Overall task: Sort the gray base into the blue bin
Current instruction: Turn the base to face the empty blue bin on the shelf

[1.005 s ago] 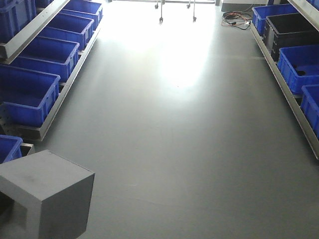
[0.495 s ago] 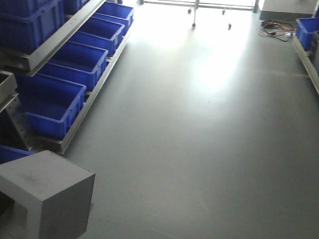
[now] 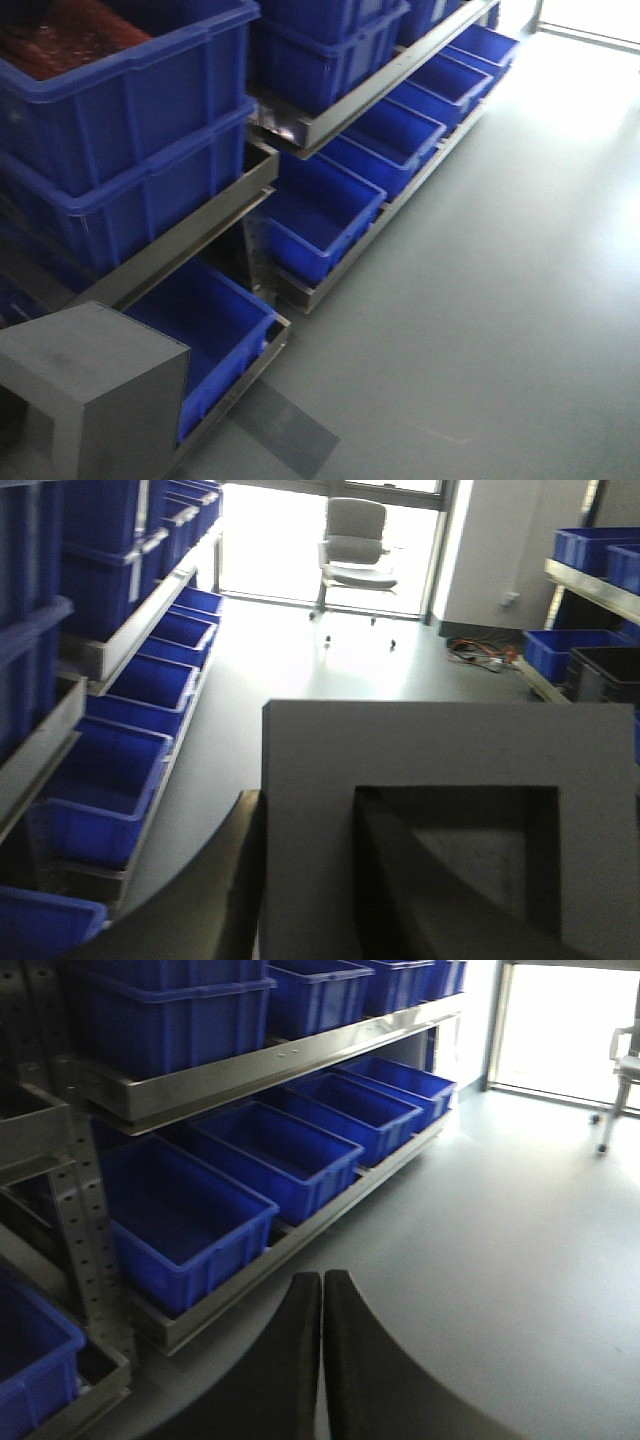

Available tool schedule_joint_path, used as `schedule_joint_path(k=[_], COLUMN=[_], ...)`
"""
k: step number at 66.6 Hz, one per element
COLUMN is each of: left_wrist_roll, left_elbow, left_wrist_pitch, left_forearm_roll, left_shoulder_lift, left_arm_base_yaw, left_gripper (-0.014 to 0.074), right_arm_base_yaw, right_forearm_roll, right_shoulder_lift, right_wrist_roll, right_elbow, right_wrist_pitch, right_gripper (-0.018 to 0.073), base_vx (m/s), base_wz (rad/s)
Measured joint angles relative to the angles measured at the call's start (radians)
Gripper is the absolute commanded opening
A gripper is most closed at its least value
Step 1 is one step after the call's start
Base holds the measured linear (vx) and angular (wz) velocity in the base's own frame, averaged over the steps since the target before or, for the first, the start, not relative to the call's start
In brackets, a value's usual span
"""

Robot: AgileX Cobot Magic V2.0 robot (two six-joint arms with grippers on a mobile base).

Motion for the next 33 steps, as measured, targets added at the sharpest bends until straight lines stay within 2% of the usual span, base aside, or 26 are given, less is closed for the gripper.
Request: schedule_joint_path(k=[33], left_wrist_roll=[0.0], left_elbow=[0.0], left_wrist_pitch=[0.0], left_forearm_roll=[0.0], left_shoulder_lift=[0.0], left_arm_base_yaw=[0.0], left_gripper=[-0.0008], right_arm_base_yaw=[0.0], right_forearm_roll=[0.0], right_shoulder_lift=[0.0], right_wrist_roll=[0.0], right_elbow=[0.0], right_wrist_pitch=[0.0], right_gripper=[-0.0005], base_vx=[0.22], base_wz=[0.84])
